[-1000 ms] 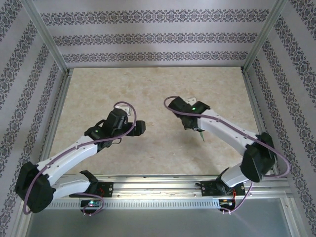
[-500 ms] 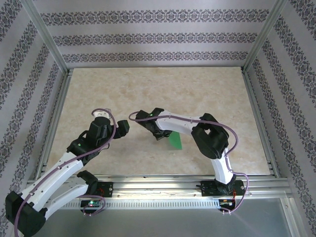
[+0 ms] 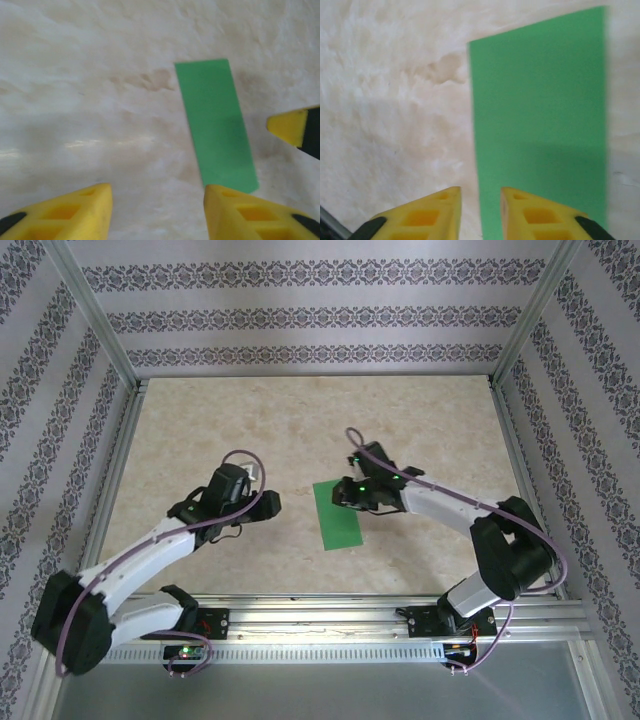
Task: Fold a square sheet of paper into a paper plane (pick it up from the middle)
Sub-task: Turn over the paper at the center of the table, then fold the triangle a second time at the center of the table.
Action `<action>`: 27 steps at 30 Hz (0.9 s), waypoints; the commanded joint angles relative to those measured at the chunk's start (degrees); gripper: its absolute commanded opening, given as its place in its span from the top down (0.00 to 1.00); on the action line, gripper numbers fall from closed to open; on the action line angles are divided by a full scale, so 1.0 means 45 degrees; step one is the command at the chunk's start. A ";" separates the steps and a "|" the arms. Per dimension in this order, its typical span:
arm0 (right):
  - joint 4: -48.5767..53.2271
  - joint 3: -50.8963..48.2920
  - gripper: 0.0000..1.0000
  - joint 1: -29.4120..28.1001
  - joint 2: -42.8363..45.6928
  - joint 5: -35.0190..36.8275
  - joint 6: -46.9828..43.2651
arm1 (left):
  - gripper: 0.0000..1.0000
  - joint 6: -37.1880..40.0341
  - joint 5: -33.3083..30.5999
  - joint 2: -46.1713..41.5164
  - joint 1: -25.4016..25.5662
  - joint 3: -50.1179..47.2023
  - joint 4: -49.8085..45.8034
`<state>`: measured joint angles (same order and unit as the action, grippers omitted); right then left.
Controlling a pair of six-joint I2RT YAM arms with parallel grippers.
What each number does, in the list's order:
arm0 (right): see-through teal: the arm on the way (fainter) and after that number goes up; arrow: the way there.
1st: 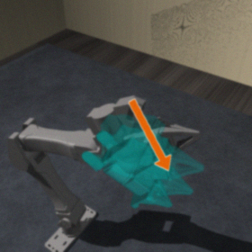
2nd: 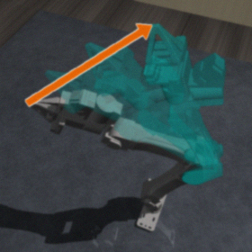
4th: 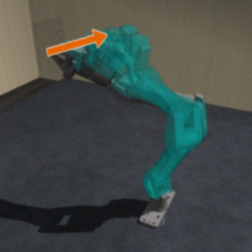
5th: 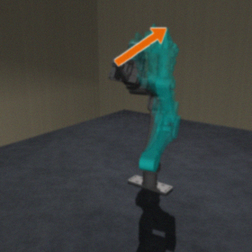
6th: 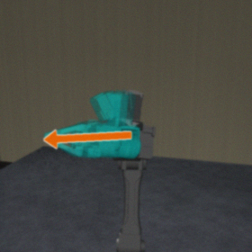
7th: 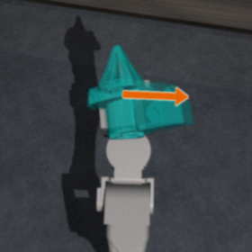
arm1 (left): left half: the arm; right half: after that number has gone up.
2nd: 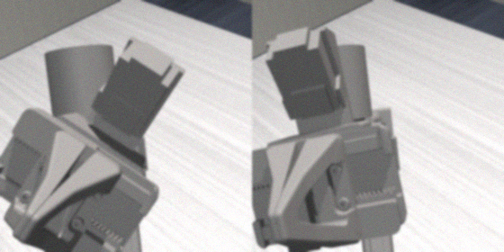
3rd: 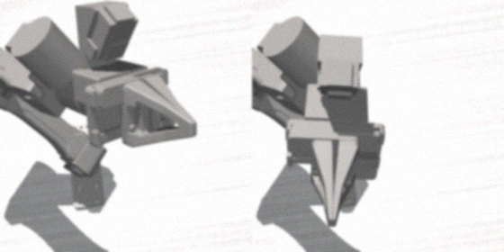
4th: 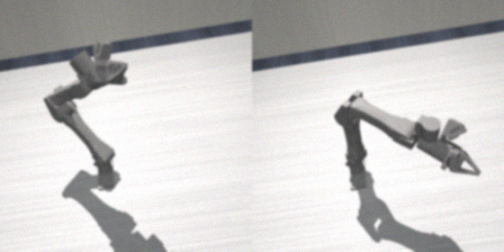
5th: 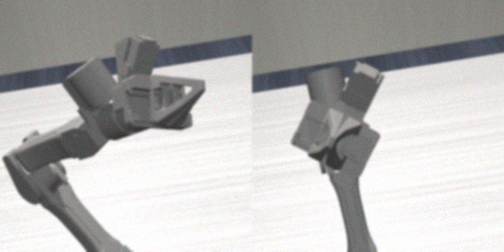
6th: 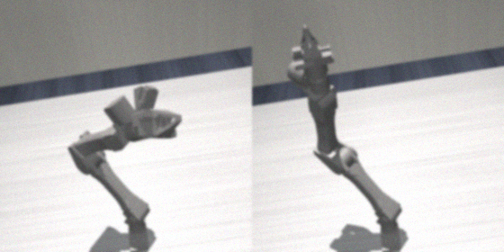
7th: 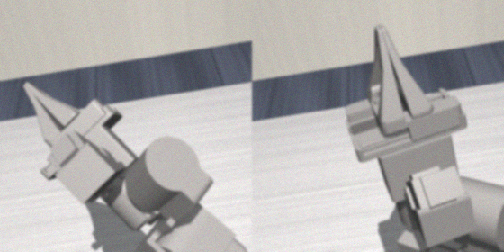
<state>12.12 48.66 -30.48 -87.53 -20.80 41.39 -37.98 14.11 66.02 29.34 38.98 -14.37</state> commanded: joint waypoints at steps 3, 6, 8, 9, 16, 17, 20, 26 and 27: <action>-0.2923 -0.2049 0.91 0.1695 0.0123 -0.3361 0.0866 | 0.61 -0.0724 0.3758 0.2695 -0.0110 0.1108 0.1916; -0.2927 -0.2275 0.93 0.2201 -0.0146 -0.3754 0.0653 | 0.65 -0.1227 0.4266 0.3832 0.0000 0.1411 0.2587; -0.3038 -0.2385 0.94 0.2343 -0.0444 -0.3841 0.0598 | 0.65 -0.1593 0.4286 0.4319 0.0023 0.1455 0.3012; -0.3128 -0.2442 0.94 0.2376 -0.0617 -0.3931 0.0606 | 0.65 -0.1765 0.4323 0.4606 0.0022 0.1521 0.3174; -0.3381 -0.2800 0.96 0.2460 -0.1714 -0.3635 0.0672 | 0.64 -0.2405 0.4883 0.6059 0.0157 0.1949 0.3871; -0.3396 -0.2926 0.96 0.2479 -0.1807 -0.3434 0.0737 | 0.64 -0.2498 0.4988 0.6266 0.0205 0.2071 0.3925; -0.3741 -0.3430 0.96 0.2535 -0.2114 -0.3152 0.1054 | 0.62 -0.2720 0.5146 0.6793 0.0387 0.2235 0.4178; -0.5104 -0.4463 0.97 0.2515 -0.2327 -0.3126 0.2254 | 0.59 -0.3065 0.5087 0.7613 0.0603 0.2546 0.4292; -0.5353 -0.4642 0.97 0.2491 -0.2256 -0.3031 0.2488 | 0.59 -0.3079 0.5088 0.7722 0.0623 0.2620 0.4240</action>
<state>-12.58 31.57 -19.09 -94.83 -38.96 48.73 -50.28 36.05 99.44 31.46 48.99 2.72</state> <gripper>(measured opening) 0.044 0.406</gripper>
